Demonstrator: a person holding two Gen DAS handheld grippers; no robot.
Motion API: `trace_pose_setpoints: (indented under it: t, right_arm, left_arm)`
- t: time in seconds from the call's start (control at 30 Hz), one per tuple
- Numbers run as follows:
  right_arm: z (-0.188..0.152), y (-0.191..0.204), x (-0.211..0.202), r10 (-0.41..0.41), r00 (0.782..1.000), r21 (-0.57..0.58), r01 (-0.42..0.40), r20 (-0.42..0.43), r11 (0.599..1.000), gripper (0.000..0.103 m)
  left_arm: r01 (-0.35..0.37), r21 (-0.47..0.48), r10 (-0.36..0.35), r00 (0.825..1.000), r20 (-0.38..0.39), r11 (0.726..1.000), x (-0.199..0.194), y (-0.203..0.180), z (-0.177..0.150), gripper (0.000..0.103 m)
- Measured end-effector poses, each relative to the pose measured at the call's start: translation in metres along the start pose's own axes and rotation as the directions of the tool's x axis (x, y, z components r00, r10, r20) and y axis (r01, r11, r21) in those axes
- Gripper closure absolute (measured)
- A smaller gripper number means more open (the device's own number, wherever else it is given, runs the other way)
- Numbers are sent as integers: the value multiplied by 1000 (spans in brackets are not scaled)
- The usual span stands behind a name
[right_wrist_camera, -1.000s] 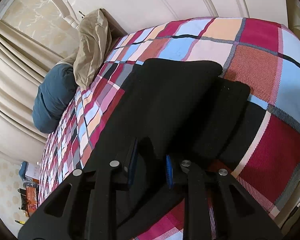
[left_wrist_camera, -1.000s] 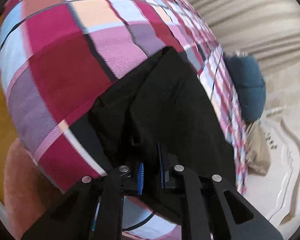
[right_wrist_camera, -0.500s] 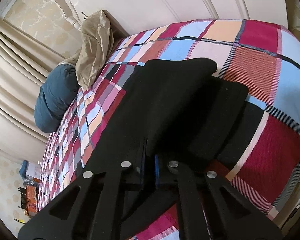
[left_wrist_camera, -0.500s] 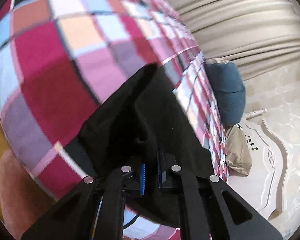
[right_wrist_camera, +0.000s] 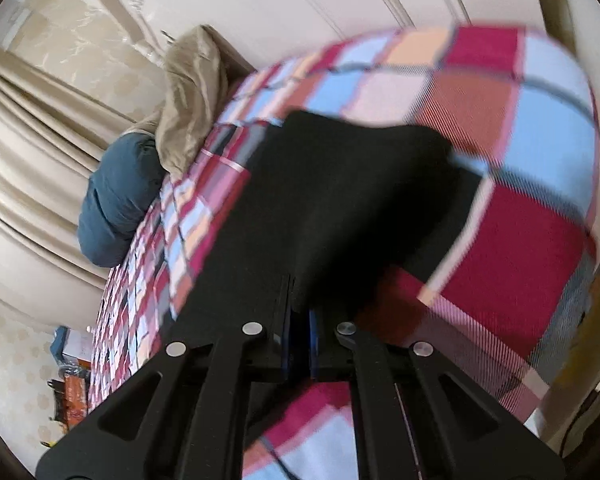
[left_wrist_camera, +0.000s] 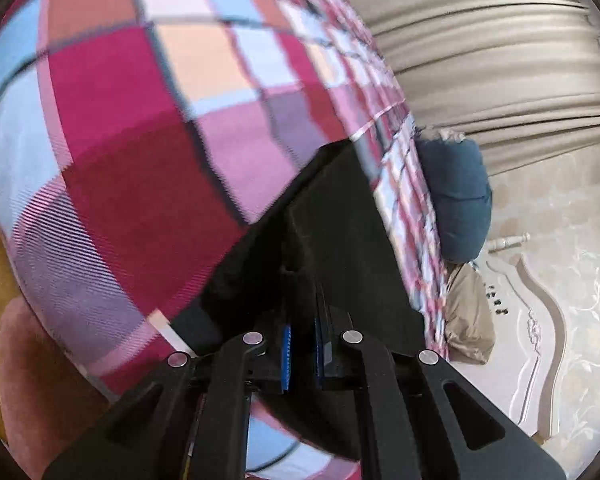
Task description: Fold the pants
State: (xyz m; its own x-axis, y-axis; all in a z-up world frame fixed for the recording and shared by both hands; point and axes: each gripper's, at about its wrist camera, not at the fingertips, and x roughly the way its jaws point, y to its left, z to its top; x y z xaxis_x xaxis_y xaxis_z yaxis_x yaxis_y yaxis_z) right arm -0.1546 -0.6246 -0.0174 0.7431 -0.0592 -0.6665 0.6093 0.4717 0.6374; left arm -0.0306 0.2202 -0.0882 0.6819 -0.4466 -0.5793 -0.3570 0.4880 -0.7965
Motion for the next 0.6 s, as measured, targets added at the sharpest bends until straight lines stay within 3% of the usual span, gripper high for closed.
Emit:
trace_pose_setpoints:
  t: [0.13, 0.37, 0.43, 0.5, 0.53, 0.6]
  right_arm:
    - [11, -19, -2, 64, 998, 69, -66, 31, 995, 96]
    - [56, -29, -24, -33, 992, 30, 30, 120, 999, 87]
    - [61, -33, -25, -54, 993, 40, 50, 107, 998, 82]
    - [62, -38, -27, -58, 993, 74, 50, 107, 996, 72]
    - [60, -41, -29, -69, 991, 93, 58, 113, 994, 64]
    - [54, -46, -32, -94, 989, 121, 80, 115, 989, 60]
  left_arm:
    - [69, -15, -69, 998, -8, 998, -4, 10, 2, 92]
    - [-68, 157, 54, 995, 89, 985, -40, -15, -1, 84]
    - [-74, 191, 51, 992, 118, 979, -50, -28, -4, 64]
    - [-55, 220, 28, 992, 124, 974, -53, -41, -7, 52]
    - [-49, 229, 21, 992, 121, 972, -53, -45, -6, 49]
    - [-19, 251, -7, 995, 103, 968, -50, -56, -11, 43]
